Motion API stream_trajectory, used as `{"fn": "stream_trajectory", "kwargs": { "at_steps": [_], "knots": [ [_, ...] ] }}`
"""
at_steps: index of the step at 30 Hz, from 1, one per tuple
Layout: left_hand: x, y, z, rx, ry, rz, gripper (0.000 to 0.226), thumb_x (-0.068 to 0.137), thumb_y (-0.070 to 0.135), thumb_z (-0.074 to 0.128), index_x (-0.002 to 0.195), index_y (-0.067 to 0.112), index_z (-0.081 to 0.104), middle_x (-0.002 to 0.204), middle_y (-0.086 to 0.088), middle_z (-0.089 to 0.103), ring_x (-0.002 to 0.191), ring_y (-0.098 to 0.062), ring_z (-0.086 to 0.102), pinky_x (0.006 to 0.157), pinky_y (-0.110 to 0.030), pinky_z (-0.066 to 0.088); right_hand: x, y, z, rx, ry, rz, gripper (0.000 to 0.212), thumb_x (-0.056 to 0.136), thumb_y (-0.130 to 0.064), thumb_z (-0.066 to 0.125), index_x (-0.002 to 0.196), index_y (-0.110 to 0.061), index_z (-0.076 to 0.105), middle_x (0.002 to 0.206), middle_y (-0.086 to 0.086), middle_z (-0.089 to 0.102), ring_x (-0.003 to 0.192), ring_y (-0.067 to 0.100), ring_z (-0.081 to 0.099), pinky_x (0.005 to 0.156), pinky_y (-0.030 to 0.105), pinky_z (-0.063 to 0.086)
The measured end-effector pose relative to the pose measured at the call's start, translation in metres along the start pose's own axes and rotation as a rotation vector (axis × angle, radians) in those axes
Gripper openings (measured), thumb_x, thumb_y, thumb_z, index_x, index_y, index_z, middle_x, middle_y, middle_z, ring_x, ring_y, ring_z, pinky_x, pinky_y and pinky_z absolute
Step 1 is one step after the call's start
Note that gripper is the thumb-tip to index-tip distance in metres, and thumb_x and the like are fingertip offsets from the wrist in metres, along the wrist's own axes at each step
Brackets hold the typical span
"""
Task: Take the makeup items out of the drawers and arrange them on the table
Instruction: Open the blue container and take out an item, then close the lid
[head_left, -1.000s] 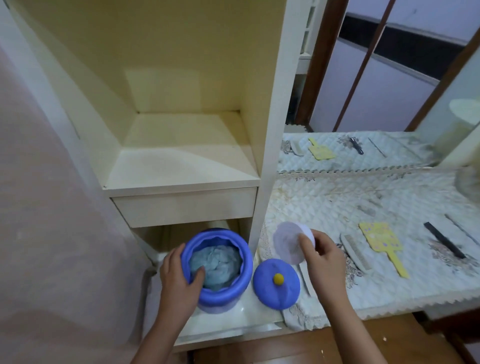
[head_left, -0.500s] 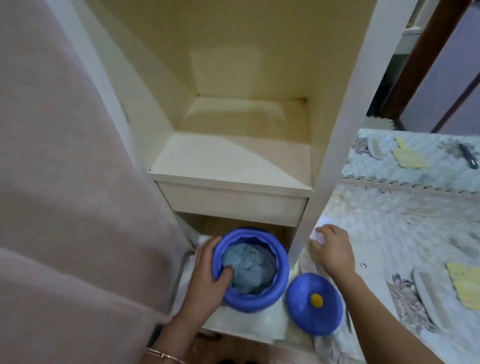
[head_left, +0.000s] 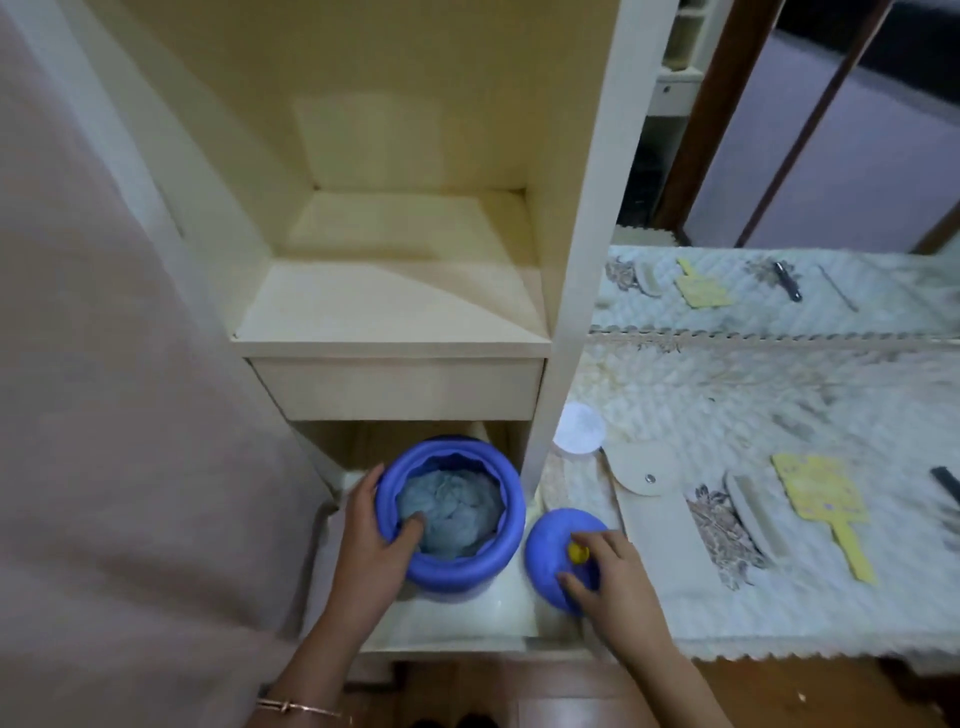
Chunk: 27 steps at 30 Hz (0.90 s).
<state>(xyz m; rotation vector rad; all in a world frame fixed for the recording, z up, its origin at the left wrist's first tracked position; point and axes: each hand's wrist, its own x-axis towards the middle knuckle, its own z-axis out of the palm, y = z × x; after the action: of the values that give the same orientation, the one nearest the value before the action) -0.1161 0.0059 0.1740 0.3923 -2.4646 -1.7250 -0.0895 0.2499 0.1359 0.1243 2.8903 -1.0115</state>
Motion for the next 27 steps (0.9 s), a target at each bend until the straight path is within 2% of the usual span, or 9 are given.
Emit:
{"fn": "stream_trajectory", "kwargs": {
  "at_steps": [4, 7, 13, 15, 18, 20, 24, 26, 27],
  "knots": [
    [0.001, -0.001, -0.006, -0.024, -0.065, 0.018, 0.061, 0.078, -0.003, 0.065, 0.133, 0.006, 0.038, 0.128, -0.008, 0.048, 0.115, -0.015, 0.045, 0.098, -0.025, 0.033, -0.004, -0.008, -0.004, -0.004, 0.078, 0.019, 0.015, 0.082, -0.003, 0.062, 0.095, -0.006, 0.068, 0.097, 0.016, 0.064, 0.093, 0.032, 0.061, 0.081, 0.033, 0.045],
    [-0.002, -0.001, -0.009, -0.047, -0.080, 0.022, 0.056, 0.083, 0.003, 0.062, 0.133, 0.013, 0.039, 0.124, 0.001, 0.047, 0.112, -0.010, 0.044, 0.094, -0.021, 0.032, -0.007, -0.020, -0.017, -0.014, 0.127, 0.022, 0.009, 0.085, -0.004, 0.060, 0.091, -0.005, 0.066, 0.090, 0.015, 0.062, 0.087, 0.033, 0.060, 0.073, 0.028, 0.039],
    [-0.002, -0.001, -0.011, -0.145, -0.116, -0.025, 0.049, 0.088, 0.001, 0.054, 0.133, 0.012, 0.039, 0.129, -0.004, 0.046, 0.123, -0.022, 0.045, 0.110, -0.043, 0.035, -0.023, -0.059, -0.063, -0.029, 0.283, -0.050, 0.011, 0.090, -0.008, 0.055, 0.096, -0.005, 0.063, 0.092, 0.006, 0.056, 0.090, 0.029, 0.054, 0.072, 0.025, 0.032],
    [-0.001, 0.000, -0.011, -0.155, -0.109, -0.029, 0.046, 0.089, 0.002, 0.053, 0.132, 0.012, 0.041, 0.130, -0.005, 0.047, 0.121, -0.019, 0.046, 0.109, -0.038, 0.035, -0.030, -0.082, -0.069, -0.011, 0.322, -0.145, 0.011, 0.087, -0.006, 0.059, 0.096, -0.006, 0.064, 0.090, -0.001, 0.052, 0.085, 0.024, 0.055, 0.071, 0.017, 0.031],
    [0.000, 0.002, -0.013, -0.166, -0.105, -0.035, 0.040, 0.092, 0.010, 0.050, 0.131, 0.013, 0.043, 0.125, 0.000, 0.049, 0.112, -0.011, 0.044, 0.098, -0.024, 0.033, -0.027, -0.118, -0.060, 0.030, 0.260, -0.299, 0.014, 0.086, -0.008, 0.060, 0.100, -0.009, 0.063, 0.095, -0.002, 0.056, 0.084, 0.013, 0.054, 0.077, 0.006, 0.032],
    [0.000, 0.003, -0.016, -0.195, -0.121, -0.058, 0.038, 0.094, 0.016, 0.047, 0.131, 0.013, 0.044, 0.122, 0.003, 0.047, 0.112, -0.008, 0.043, 0.095, -0.021, 0.031, -0.014, -0.137, -0.045, 0.031, 0.167, -0.354, 0.017, 0.091, -0.014, 0.054, 0.105, -0.010, 0.061, 0.104, 0.002, 0.057, 0.090, 0.013, 0.053, 0.081, 0.003, 0.031],
    [0.001, 0.005, -0.018, -0.230, -0.127, -0.065, 0.034, 0.094, 0.023, 0.045, 0.128, 0.018, 0.047, 0.122, 0.007, 0.048, 0.112, -0.005, 0.043, 0.090, -0.012, 0.029, 0.010, -0.156, -0.016, -0.114, 0.022, -0.348, 0.032, 0.098, -0.025, 0.037, 0.124, -0.013, 0.049, 0.125, 0.004, 0.049, 0.110, 0.019, 0.050, 0.094, 0.025, 0.040],
    [0.002, 0.004, -0.019, -0.230, -0.147, -0.070, 0.034, 0.092, 0.025, 0.048, 0.126, 0.022, 0.047, 0.122, 0.009, 0.048, 0.110, -0.004, 0.046, 0.090, -0.014, 0.032, 0.014, -0.156, -0.009, -0.183, -0.007, -0.336, 0.035, 0.099, -0.025, 0.033, 0.129, -0.013, 0.046, 0.129, 0.004, 0.047, 0.114, 0.019, 0.048, 0.097, 0.029, 0.041],
    [0.003, 0.004, -0.019, -0.224, -0.157, -0.068, 0.033, 0.091, 0.025, 0.050, 0.124, 0.025, 0.046, 0.121, 0.010, 0.049, 0.105, -0.002, 0.049, 0.086, -0.010, 0.035, 0.015, -0.155, -0.006, -0.187, -0.006, -0.337, 0.035, 0.099, -0.025, 0.033, 0.130, -0.013, 0.046, 0.129, 0.004, 0.047, 0.113, 0.018, 0.049, 0.097, 0.028, 0.041]
  ]
}}
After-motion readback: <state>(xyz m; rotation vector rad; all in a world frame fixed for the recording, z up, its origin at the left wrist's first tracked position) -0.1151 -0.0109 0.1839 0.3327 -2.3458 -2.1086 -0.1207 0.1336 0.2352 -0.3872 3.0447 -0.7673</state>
